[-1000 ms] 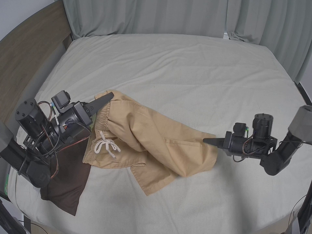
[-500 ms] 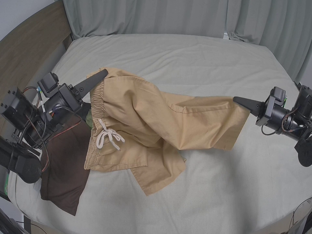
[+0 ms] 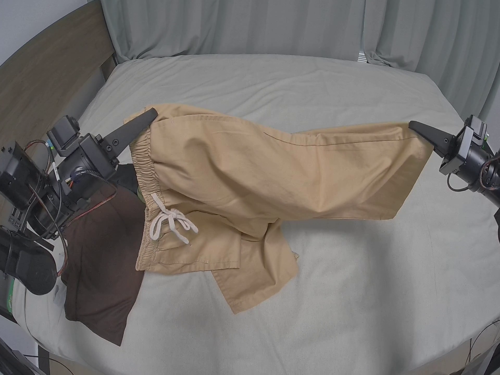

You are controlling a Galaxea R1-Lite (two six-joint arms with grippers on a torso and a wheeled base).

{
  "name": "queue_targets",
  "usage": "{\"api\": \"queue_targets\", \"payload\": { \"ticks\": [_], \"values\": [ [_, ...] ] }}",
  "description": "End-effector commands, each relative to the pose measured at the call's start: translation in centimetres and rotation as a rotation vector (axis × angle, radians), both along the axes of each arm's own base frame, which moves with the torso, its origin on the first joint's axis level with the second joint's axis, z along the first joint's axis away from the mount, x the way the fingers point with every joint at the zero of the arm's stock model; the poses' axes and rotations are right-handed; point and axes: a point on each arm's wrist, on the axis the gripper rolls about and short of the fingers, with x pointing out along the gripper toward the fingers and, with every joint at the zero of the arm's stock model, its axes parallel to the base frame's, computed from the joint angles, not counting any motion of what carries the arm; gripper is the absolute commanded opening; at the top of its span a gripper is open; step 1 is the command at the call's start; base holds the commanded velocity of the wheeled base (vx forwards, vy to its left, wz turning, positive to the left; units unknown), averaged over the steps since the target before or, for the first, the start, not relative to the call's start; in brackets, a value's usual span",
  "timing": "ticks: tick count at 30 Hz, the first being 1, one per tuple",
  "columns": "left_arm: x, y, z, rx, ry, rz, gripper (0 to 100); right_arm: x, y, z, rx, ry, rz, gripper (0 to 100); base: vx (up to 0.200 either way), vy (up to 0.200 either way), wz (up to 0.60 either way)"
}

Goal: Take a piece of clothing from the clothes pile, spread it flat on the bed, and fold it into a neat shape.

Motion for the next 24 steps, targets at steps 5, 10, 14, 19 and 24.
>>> {"api": "queue_targets", "payload": {
  "ticks": [5,10,14,19,24],
  "values": [
    [0.4,1.7,-0.7,0.009,0.028,0.062,0,0.1,-1.0,0.0,-0.001,0.0,-0.031,0,0.0,0.0,0.0],
    [0.8,2.3,-1.1,0.01,0.041,0.088,0,0.6,-1.3,-0.7,-0.003,0.022,-0.044,0,0.0,0.0,0.0],
    [1.4,2.5,-1.5,0.011,0.056,0.105,0,1.1,-1.3,-1.2,-0.005,0.037,-0.044,0,0.0,0.0,0.0],
    [2.7,2.7,-2.2,0.012,0.073,0.123,0,2.6,-1.4,-1.7,-0.006,0.051,-0.048,0,0.0,0.0,0.0],
    [5.6,2.3,-2.3,-0.031,0.068,0.185,0,5.8,-1.2,-2.6,-0.003,0.068,-0.047,0,0.0,0.0,0.0]
  ]
}}
